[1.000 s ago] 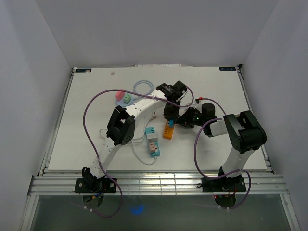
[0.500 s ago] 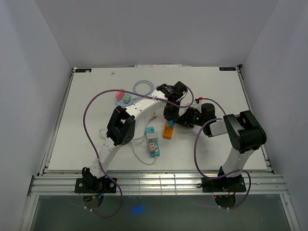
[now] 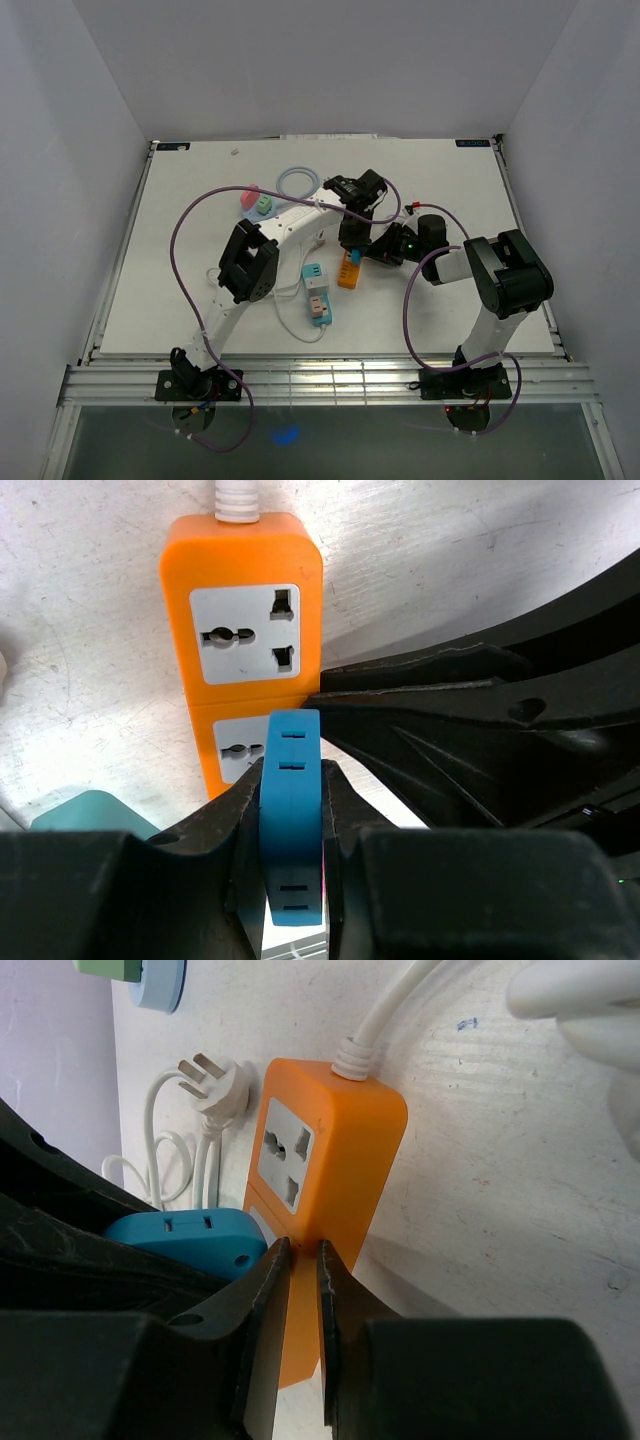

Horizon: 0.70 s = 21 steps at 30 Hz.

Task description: Insert the plug

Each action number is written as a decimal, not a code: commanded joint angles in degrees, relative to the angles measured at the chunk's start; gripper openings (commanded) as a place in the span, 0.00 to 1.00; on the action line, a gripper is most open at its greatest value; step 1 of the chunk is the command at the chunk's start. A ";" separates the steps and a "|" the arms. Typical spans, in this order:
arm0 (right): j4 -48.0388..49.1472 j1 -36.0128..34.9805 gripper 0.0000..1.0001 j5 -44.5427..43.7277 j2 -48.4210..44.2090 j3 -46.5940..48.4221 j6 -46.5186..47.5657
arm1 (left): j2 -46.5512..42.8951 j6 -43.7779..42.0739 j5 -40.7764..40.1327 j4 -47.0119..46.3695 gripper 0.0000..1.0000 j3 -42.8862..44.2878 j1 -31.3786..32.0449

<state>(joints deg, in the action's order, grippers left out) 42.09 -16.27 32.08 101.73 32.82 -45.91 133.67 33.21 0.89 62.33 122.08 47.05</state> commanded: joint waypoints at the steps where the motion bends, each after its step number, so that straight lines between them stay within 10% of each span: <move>1: -1.92 -0.95 0.21 -1.05 -0.04 -0.48 2.32 | -1.21 -1.66 -4.84 0.08 0.00 -2.55 -0.73; 21: -5.70 0.28 0.25 -5.70 -9.80 -3.29 5.57 | -2.71 -3.50 -3.00 -4.40 0.00 -8.61 -1.52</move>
<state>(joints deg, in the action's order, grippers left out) 37.10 -16.58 28.38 94.37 30.46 -42.24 130.69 31.77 1.32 56.93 116.16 46.89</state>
